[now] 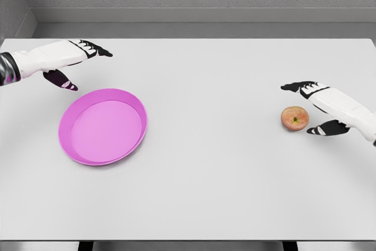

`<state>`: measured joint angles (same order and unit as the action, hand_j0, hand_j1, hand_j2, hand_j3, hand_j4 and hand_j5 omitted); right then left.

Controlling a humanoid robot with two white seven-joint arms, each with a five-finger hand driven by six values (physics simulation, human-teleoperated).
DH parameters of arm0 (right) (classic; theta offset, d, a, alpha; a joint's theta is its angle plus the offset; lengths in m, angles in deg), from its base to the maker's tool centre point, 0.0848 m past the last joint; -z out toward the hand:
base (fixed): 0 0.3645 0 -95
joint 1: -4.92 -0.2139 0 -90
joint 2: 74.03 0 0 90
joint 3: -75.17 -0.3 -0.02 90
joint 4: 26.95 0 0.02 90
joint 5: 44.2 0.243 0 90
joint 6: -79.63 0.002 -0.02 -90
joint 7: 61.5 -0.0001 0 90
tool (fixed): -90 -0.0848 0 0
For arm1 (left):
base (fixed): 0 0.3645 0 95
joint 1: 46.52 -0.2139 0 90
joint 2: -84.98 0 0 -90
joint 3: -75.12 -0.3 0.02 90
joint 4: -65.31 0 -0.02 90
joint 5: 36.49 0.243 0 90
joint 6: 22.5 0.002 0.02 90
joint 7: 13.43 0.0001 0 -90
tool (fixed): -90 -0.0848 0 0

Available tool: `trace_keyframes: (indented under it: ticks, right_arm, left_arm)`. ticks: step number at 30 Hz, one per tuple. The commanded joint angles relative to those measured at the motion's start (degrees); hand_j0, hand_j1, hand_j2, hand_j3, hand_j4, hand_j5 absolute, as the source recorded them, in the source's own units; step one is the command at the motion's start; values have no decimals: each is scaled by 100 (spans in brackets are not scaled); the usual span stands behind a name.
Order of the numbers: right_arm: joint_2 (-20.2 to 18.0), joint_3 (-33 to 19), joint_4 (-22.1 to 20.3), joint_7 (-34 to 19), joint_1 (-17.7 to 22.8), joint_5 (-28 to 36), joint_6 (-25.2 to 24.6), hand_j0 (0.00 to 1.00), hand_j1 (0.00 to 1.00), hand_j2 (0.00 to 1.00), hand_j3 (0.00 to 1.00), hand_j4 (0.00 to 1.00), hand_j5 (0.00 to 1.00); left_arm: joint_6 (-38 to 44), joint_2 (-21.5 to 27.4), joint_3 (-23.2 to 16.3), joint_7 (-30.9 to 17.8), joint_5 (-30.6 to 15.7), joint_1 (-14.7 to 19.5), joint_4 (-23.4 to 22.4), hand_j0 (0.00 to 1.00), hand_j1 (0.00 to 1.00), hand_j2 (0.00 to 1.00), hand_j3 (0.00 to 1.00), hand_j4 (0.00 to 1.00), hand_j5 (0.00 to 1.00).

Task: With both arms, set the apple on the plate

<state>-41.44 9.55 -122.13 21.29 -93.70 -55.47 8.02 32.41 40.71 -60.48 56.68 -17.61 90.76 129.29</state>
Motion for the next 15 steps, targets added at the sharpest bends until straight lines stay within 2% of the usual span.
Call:
trace_keyframes:
  ticks: [1, 7, 8, 10, 11, 15]
  right_arm:
    - [-24, -39, -35, -140, 0, 20, -3, 100, 100, 100, 100, 100, 100]
    - [-112, -48, -18, -158, 0, 46, -73, 100, 100, 100, 100, 100, 100]
    - [-103, -48, -26, -525, -52, 46, -169, 100, 100, 100, 100, 100, 100]
    - [-59, -39, -79, -1476, -307, 46, -819, 100, 100, 100, 100, 100, 100]
    - [-51, -39, -71, -1643, -369, 46, -890, 100, 100, 100, 100, 100, 100]
    - [-51, 40, -79, -1678, -448, 46, -733, 100, 100, 100, 100, 100, 100]
  left_arm:
    - [10, 6, 7, 3, -33, 0, 9, 100, 100, 100, 100, 100, 100]
    - [10, 15, 16, 3, -33, 0, 9, 100, 100, 100, 100, 100, 100]
    - [10, 15, 16, 3, -33, 0, 9, 100, 100, 100, 100, 100, 100]
    - [10, 15, 16, -6, -33, 0, 9, 100, 100, 100, 100, 100, 100]
    - [10, 15, 16, -6, -16, 0, 9, 100, 100, 100, 100, 100, 100]
    - [10, 15, 16, -6, -7, 0, 9, 100, 100, 100, 100, 100, 100]
